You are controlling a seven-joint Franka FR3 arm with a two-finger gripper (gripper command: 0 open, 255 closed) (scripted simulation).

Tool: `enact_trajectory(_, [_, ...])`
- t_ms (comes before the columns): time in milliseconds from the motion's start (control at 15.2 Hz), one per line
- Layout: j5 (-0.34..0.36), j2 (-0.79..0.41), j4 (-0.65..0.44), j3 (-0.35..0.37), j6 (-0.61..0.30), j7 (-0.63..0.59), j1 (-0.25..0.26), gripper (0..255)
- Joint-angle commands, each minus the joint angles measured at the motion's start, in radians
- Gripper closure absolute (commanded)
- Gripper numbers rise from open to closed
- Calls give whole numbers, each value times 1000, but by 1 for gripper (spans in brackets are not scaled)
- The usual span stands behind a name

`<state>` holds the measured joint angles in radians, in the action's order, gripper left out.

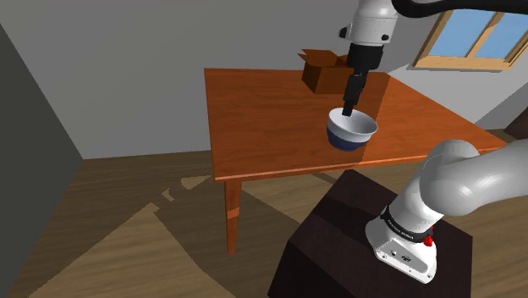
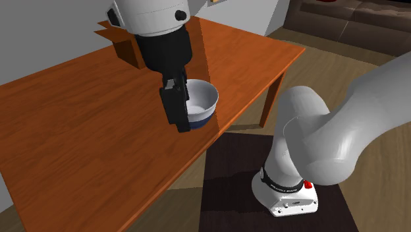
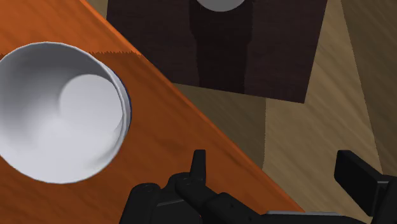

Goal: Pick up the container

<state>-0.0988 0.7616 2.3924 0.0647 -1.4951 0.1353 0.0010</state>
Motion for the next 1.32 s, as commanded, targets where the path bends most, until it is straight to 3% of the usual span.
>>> enact_trajectory(0, [0, 0, 0, 0, 0, 0, 0, 0])
enact_trajectory(528, [179, 2, 198, -27, -207, 68, -66, 0])
enact_trajectory(1056, [384, -73, 333, -70, -452, 100, -171, 0])
enact_trajectory(1254, [391, -91, 363, -71, -498, 88, -173, 0])
